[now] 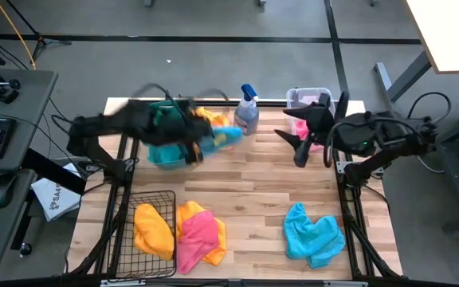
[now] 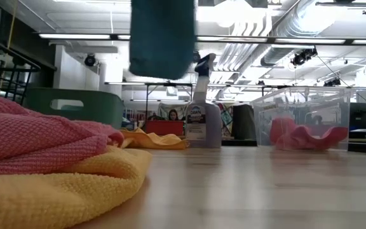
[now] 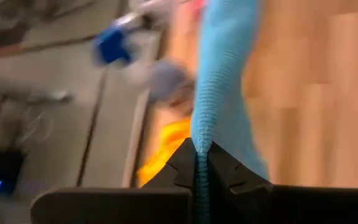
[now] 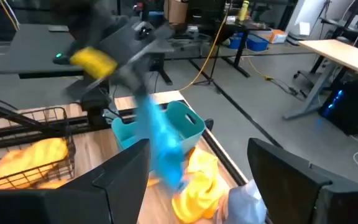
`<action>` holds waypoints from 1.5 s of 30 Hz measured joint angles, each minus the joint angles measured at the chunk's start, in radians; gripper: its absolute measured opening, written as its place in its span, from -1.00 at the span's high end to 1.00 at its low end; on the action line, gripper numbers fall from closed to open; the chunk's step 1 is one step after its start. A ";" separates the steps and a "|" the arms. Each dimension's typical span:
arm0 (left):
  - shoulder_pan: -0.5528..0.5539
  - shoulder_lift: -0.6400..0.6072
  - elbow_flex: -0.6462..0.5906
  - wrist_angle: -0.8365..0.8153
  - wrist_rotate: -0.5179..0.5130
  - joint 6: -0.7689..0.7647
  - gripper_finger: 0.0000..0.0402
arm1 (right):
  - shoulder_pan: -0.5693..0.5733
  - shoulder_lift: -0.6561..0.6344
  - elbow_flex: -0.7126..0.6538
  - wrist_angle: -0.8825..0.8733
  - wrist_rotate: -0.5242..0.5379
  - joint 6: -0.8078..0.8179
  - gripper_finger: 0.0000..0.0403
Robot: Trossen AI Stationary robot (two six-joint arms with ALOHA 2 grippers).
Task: Sort microfiber towel by color & place in baskets
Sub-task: Put the left blue towel in the green bin, then put the blue towel in the green bin
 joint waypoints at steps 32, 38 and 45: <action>0.272 -0.512 -1.118 0.236 -0.103 -0.888 0.99 | -0.027 0.093 0.000 -0.043 -0.012 0.117 -0.32; 0.288 -0.509 -1.119 0.241 -0.070 -0.842 0.81 | -0.027 0.093 0.000 -0.046 -0.020 0.142 -0.32; 0.329 -0.509 -0.999 0.243 0.019 -0.668 0.45 | -0.027 0.093 0.000 -0.084 -0.021 0.164 -0.32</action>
